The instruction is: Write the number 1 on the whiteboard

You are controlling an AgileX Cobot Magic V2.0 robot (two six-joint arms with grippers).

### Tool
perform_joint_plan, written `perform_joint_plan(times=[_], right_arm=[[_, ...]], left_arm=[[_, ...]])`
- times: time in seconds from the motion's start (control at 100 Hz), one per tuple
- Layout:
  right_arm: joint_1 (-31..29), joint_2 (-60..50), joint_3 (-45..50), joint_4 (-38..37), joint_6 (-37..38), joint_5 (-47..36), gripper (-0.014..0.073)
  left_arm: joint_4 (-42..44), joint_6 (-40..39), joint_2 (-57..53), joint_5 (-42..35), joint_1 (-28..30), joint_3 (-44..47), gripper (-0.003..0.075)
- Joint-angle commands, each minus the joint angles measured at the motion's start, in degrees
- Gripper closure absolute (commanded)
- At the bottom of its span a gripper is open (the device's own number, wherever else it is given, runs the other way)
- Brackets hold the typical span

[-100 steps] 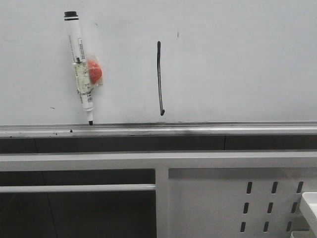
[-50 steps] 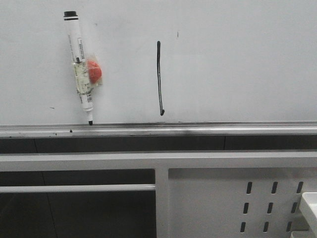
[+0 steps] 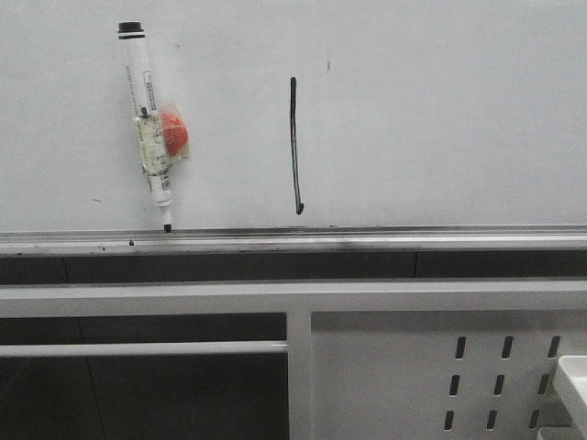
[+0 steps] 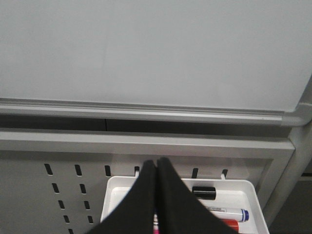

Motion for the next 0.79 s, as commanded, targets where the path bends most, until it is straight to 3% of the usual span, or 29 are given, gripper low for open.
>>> perform_joint_plan(times=[0.0, 0.78], right_arm=[[-0.42, -1.06, 0.77, 1.43, 0.12, -0.91, 0.0648], [-0.42, -1.06, 0.77, 5.25, 2.61, -0.87, 0.0648]], left_arm=[[0.05, -0.50, -1.21, -2.90, 0.21, 2.00, 0.0740], [0.05, -0.50, -1.21, -2.90, 0.21, 2.00, 0.0740]])
